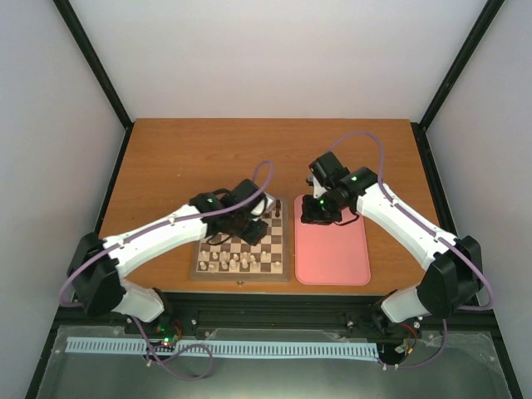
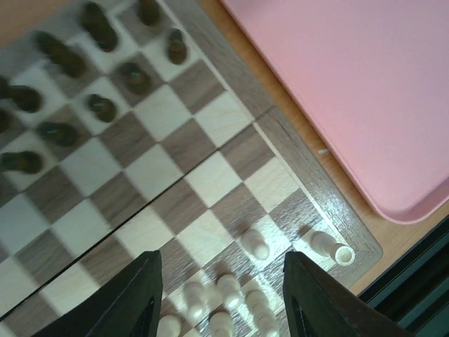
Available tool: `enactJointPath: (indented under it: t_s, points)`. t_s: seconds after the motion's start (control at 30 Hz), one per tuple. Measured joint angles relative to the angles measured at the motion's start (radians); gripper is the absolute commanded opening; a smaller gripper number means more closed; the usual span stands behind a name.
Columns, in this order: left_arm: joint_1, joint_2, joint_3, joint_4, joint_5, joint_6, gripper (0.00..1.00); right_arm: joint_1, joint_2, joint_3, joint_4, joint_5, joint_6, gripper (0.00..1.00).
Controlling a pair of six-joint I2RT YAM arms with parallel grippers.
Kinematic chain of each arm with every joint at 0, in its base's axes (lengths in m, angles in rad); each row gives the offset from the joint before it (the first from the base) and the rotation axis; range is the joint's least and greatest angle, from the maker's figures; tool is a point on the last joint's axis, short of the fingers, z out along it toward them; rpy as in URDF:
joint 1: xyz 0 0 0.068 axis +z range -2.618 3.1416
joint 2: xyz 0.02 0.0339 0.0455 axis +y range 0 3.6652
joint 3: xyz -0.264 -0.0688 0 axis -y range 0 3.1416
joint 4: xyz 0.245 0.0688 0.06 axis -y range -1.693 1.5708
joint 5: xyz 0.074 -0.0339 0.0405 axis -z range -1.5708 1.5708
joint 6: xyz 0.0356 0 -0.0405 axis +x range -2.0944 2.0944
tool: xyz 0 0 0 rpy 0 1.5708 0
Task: Set up the chess pieces on the board
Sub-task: Place the chess piece on the chessboard.
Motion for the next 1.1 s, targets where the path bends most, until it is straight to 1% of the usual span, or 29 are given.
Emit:
enactJointPath:
  t_s: [0.07,0.17,0.3,0.37,0.53,0.63,0.77,0.9,1.03,1.1]
  points:
    - [0.040,-0.056,-0.002,-0.022,-0.001,-0.006,0.54,0.025,0.000,0.034,-0.033,0.021,0.000,0.17]
    - [0.096,-0.135,-0.002,-0.061,-0.006,-0.018,0.57,0.097,0.001,0.094,-0.079,0.060,0.011,0.17]
    - [0.178,-0.221,-0.002,-0.116,-0.008,-0.032,0.61,0.225,0.027,0.158,-0.136,0.116,0.052,0.16]
    - [0.214,-0.256,-0.003,-0.139,-0.009,-0.039,0.66,0.294,0.060,0.180,-0.157,0.145,0.079,0.16]
    - [0.275,-0.357,-0.038,-0.182,-0.033,-0.065,0.78,0.451,0.159,0.202,-0.181,0.225,0.152,0.16]
    - [0.285,-0.410,-0.044,-0.206,-0.057,-0.082,0.78,0.510,0.201,0.202,-0.185,0.276,0.190,0.16]
    - [0.291,-0.456,-0.044,-0.230,-0.085,-0.103,0.82,0.551,0.249,0.203,-0.180,0.337,0.223,0.16]
    - [0.293,-0.480,-0.044,-0.245,-0.099,-0.131,0.91,0.571,0.303,0.207,-0.160,0.387,0.242,0.17]
    - [0.293,-0.505,-0.043,-0.252,-0.106,-0.159,0.98,0.586,0.326,0.207,-0.132,0.425,0.249,0.17]
    - [0.294,-0.512,-0.039,-0.257,-0.114,-0.169,0.99,0.588,0.326,0.207,-0.111,0.438,0.249,0.17]
